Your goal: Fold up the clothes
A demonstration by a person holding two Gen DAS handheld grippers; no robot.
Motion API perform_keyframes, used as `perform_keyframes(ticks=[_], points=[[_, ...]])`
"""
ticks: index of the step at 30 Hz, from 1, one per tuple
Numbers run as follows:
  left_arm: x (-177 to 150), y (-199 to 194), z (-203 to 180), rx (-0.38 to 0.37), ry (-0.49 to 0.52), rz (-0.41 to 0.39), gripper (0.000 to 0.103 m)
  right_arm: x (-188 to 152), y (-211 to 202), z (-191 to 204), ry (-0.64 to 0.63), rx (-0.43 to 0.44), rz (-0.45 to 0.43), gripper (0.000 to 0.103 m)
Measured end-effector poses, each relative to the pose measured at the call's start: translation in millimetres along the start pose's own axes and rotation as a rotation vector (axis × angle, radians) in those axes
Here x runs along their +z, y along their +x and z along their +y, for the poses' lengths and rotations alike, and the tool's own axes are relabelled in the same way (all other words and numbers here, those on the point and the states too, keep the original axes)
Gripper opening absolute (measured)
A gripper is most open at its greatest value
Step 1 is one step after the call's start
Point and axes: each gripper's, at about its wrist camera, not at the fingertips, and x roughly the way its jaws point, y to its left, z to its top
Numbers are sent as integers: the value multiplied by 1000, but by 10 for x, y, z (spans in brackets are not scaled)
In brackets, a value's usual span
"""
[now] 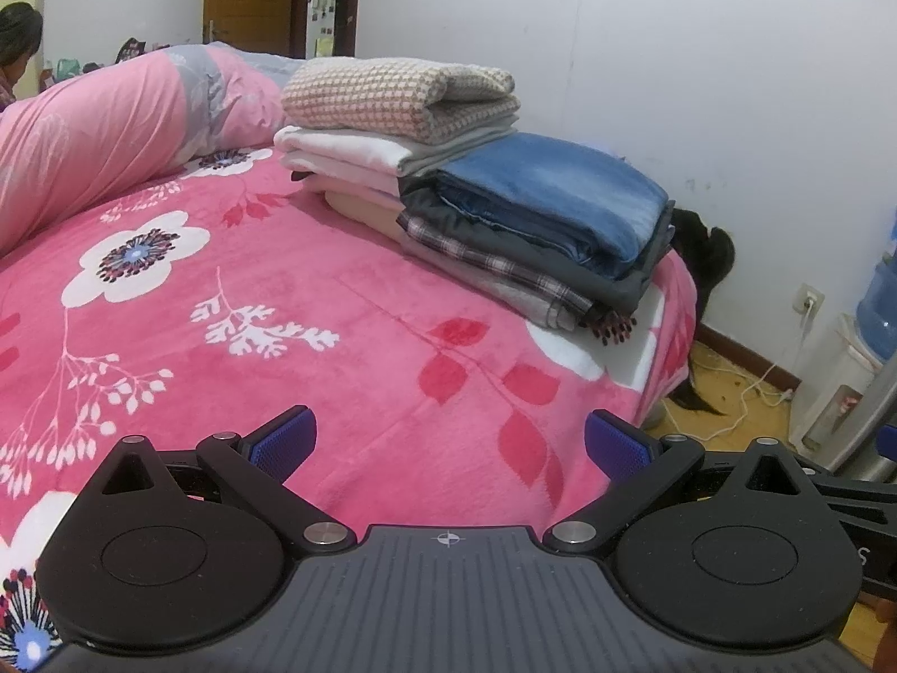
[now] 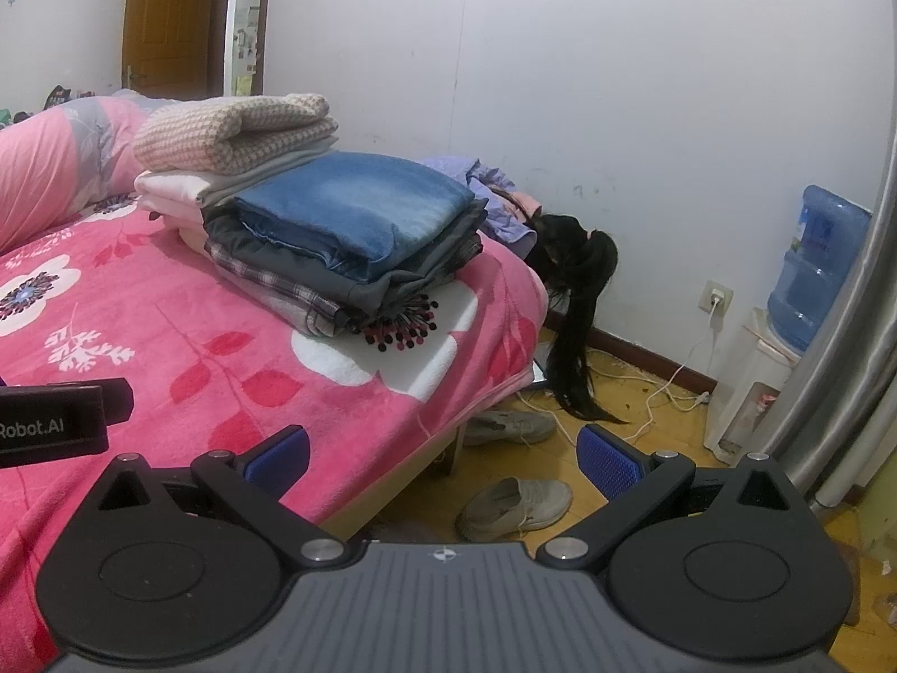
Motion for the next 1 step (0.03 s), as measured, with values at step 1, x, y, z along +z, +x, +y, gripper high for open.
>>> perform_keyframes(ticks=[1], points=[[0, -2, -1, 0, -1, 0, 103, 1, 5, 2, 0, 0, 0, 103]])
